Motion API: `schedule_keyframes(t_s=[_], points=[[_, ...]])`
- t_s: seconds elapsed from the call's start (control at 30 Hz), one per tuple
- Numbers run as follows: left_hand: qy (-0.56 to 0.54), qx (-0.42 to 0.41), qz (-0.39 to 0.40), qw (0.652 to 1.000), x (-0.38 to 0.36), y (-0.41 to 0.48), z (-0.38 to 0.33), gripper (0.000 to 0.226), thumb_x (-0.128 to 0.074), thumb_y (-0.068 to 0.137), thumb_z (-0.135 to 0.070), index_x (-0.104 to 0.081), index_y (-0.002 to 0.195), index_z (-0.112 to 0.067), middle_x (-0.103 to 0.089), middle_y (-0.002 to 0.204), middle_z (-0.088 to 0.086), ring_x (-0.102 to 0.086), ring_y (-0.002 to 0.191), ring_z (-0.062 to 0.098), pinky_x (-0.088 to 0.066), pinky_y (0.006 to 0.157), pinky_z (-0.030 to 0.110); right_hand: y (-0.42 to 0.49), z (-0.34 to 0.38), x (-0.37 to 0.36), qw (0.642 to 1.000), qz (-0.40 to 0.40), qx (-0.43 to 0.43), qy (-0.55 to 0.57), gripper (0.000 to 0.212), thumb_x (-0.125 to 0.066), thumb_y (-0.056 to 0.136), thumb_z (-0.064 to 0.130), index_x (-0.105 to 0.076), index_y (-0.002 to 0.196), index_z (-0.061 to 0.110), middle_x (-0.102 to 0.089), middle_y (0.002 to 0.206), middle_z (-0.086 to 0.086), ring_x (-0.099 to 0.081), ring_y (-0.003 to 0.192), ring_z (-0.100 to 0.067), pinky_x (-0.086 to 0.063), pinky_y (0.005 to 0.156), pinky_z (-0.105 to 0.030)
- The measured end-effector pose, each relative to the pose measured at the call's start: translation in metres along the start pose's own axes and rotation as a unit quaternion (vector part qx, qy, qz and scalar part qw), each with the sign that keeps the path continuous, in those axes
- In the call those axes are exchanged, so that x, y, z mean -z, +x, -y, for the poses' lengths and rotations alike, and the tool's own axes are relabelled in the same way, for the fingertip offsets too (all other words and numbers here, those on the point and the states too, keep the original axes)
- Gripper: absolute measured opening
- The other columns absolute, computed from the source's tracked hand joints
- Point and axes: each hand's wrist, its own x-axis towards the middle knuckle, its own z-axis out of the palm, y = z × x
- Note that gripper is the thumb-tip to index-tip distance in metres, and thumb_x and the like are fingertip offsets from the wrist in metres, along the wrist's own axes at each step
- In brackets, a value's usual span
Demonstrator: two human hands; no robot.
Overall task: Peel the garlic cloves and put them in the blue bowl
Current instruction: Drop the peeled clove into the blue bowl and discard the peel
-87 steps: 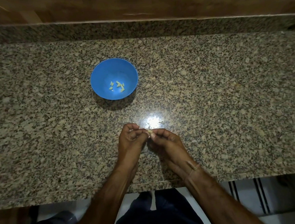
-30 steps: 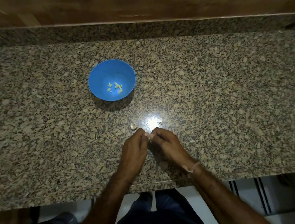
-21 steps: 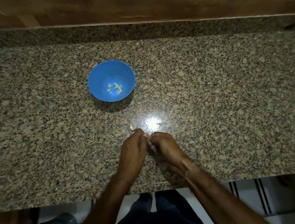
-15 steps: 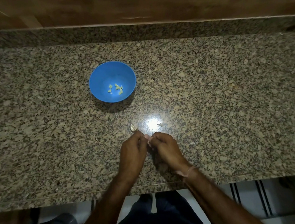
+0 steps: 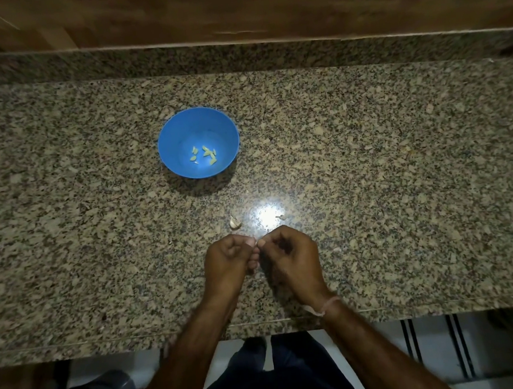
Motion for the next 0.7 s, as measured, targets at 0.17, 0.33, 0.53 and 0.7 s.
schedule_keyframes(t_s=[0.17,0.33,0.53,0.7], points=[[-0.008,-0.004,-0.005,1.0,0.001,-0.001,-0.003,0.006,-0.071,0.096,-0.007,-0.075,0.092,-0.01,-0.075,0.075,0.012,-0.066,0.066,0.017,-0.057,0.064,0.033,0.003,0.0,-0.001,0.964,0.038,-0.161,0.206,0.008,-0.075,0.092,0.008,-0.076,0.091,0.001,-0.076,0.09,-0.024,-0.072,0.085,-0.04,-0.06,0.084,-0.051],[-0.181,0.127,0.05,0.974,0.001,0.002,-0.007,0.011,-0.065,0.098,-0.002,-0.074,0.094,-0.008,-0.076,0.079,0.008,-0.068,0.068,0.012,-0.058,0.063,0.02,0.003,0.01,-0.002,0.916,0.068,-0.242,0.312,0.015,-0.067,0.092,-0.005,-0.075,0.084,0.004,-0.069,0.079,-0.016,-0.06,0.07,-0.023,-0.048,0.072,-0.036],[-0.127,0.101,0.073,0.984,0.005,0.003,-0.005,0.012,-0.066,0.099,-0.006,-0.077,0.095,-0.009,-0.076,0.082,0.01,-0.068,0.067,0.012,-0.057,0.066,0.025,0.005,0.013,0.002,0.898,0.087,-0.277,0.329,0.012,-0.061,0.098,-0.003,-0.07,0.089,-0.001,-0.066,0.087,-0.019,-0.064,0.07,-0.02,-0.054,0.066,-0.026],[-0.081,0.064,0.038,0.994,0.003,0.001,-0.001,0.01,-0.067,0.099,-0.007,-0.077,0.096,-0.009,-0.075,0.081,0.009,-0.064,0.068,0.015,-0.054,0.068,0.03,0.003,0.017,0.002,0.962,0.042,-0.162,0.218,0.011,-0.064,0.098,0.0,-0.07,0.091,-0.005,-0.07,0.079,-0.017,-0.066,0.071,-0.026,-0.056,0.065,-0.033]])
